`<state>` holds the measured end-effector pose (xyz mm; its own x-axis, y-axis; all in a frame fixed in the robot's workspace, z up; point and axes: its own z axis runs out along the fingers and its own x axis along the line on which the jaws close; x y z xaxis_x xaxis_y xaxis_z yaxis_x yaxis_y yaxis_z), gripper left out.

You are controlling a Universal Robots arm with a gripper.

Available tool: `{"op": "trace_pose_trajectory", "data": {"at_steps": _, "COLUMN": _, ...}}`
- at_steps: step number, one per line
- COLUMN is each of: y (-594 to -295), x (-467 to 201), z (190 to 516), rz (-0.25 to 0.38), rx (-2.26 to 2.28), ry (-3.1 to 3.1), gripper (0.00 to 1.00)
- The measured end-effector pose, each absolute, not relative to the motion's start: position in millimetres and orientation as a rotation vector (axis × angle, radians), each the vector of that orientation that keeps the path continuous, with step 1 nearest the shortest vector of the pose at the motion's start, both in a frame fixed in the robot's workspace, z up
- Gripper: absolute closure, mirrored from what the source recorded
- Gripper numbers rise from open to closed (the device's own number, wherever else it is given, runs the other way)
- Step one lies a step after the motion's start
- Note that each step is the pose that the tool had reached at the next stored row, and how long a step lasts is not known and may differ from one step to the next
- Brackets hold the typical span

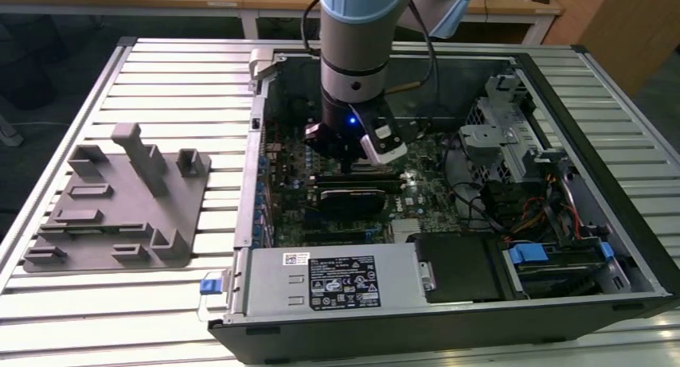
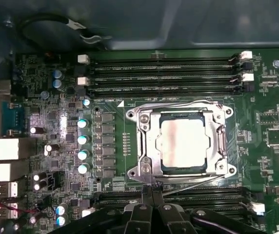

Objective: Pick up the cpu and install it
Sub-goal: 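Install the second cpu locking lever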

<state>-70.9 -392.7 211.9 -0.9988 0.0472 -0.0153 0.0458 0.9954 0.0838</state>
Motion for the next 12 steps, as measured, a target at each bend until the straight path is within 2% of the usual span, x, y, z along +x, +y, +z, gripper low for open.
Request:
{"op": "trace_pose_trajectory", "data": {"at_steps": 4, "y": -395.5, "x": -71.8, "z": 210.2, "rz": 0.170, "rx": 0.064, "ry": 3.120, "gripper": 0.89}}
{"op": "trace_pose_trajectory", "data": {"at_steps": 12, "y": -406.4, "x": -73.1, "z": 207.9, "rz": 0.200, "rx": 0.055, "ry": 3.119, "gripper": 0.89}}
